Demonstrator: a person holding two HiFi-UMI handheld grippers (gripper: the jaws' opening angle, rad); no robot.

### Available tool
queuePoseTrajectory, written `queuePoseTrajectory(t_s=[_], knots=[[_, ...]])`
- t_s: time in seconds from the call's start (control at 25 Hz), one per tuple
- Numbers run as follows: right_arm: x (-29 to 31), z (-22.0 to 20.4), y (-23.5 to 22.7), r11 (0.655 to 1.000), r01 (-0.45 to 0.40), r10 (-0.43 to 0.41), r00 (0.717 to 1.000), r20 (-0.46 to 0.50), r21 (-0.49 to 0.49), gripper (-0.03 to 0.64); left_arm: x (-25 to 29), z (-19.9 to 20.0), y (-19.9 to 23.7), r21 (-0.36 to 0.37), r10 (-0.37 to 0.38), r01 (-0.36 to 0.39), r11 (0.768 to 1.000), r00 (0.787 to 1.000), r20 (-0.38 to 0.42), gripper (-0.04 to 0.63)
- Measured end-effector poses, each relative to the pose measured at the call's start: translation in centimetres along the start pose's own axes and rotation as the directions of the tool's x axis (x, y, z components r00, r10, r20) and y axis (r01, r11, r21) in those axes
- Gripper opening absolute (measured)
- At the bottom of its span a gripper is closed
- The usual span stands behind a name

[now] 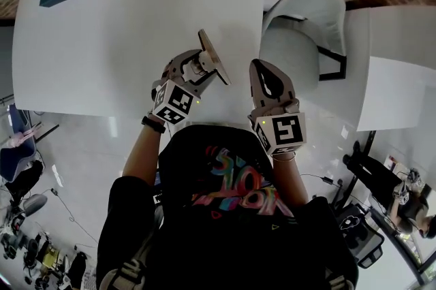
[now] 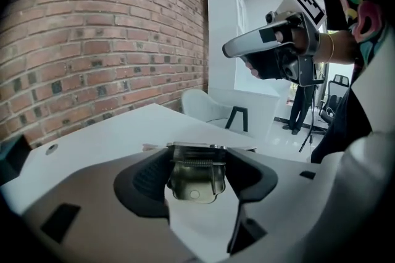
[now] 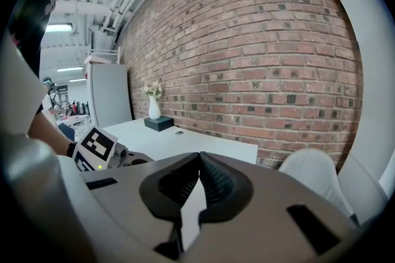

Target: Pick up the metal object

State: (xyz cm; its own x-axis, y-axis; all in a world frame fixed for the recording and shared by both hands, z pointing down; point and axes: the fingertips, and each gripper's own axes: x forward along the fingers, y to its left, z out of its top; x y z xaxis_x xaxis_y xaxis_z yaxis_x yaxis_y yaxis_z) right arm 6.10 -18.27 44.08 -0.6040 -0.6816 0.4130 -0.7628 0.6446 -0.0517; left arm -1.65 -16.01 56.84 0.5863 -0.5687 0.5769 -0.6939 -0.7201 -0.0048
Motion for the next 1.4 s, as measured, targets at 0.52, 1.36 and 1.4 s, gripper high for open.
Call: queuePoseTrajectory(t_s=[0.52, 1.36, 1.4], knots=[[-2.1, 5.0, 0.3, 0.999, 0.008, -0.003, 0.994, 0.105, -0.046, 0.017, -6.9, 6.5, 1.3, 0.003, 0.153, -0.155, 0.988, 0.976, 0.153, 0.287], [-5.2, 10.8, 0.5, 0.998, 0.035, -0.021, 0.968, 0.252, -0.053, 0.017, -20.3, 17.7, 2.5, 0.04, 0.412, -0.483, 0.874, 0.784, 0.464, 0.284], [-5.3, 10.9, 0.4, 0.998, 0.036, -0.022, 0.967, 0.255, -0.05, 0.017, -20.7, 17.9, 2.6, 0.039, 0.423, -0.495, 0.868, 0.777, 0.467, 0.284]])
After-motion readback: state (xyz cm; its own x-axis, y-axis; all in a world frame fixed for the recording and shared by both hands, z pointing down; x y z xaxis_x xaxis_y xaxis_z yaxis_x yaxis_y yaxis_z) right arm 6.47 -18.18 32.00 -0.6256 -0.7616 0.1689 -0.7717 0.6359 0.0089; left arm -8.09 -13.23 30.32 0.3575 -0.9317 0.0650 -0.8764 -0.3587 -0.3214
